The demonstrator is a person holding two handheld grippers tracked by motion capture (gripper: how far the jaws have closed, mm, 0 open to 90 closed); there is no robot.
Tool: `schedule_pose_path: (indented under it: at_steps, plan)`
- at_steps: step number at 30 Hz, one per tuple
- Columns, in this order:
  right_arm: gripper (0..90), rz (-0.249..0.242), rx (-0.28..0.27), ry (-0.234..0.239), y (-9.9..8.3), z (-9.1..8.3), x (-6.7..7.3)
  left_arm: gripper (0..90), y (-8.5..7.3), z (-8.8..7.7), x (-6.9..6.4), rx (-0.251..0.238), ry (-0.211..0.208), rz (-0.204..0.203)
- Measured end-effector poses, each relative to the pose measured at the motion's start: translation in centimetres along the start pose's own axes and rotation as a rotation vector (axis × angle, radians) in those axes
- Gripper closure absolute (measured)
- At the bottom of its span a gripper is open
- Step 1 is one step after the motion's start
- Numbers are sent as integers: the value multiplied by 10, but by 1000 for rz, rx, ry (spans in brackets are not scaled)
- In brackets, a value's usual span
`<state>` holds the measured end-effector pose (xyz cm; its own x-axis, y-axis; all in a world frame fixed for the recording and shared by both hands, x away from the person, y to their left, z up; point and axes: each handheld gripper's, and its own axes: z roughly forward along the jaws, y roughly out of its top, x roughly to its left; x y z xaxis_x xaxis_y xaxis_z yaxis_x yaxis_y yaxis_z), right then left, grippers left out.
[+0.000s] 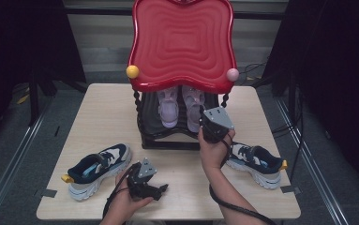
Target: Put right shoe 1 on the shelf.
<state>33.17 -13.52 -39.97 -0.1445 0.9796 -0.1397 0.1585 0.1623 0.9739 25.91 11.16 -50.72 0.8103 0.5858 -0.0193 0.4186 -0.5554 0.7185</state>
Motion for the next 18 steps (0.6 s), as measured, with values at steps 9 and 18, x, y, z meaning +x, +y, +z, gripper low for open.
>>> schedule_pose_path:
  at_steps: [9, 18]
  plan:
    - [827, -3, 4, -41, 3, 16, 6, 134, 0, 0, 0, 0, 1, 2]
    - [827, -2, 5, -64, 3, 29, 14, 133, 0, 0, 0, 0, -2, -1]
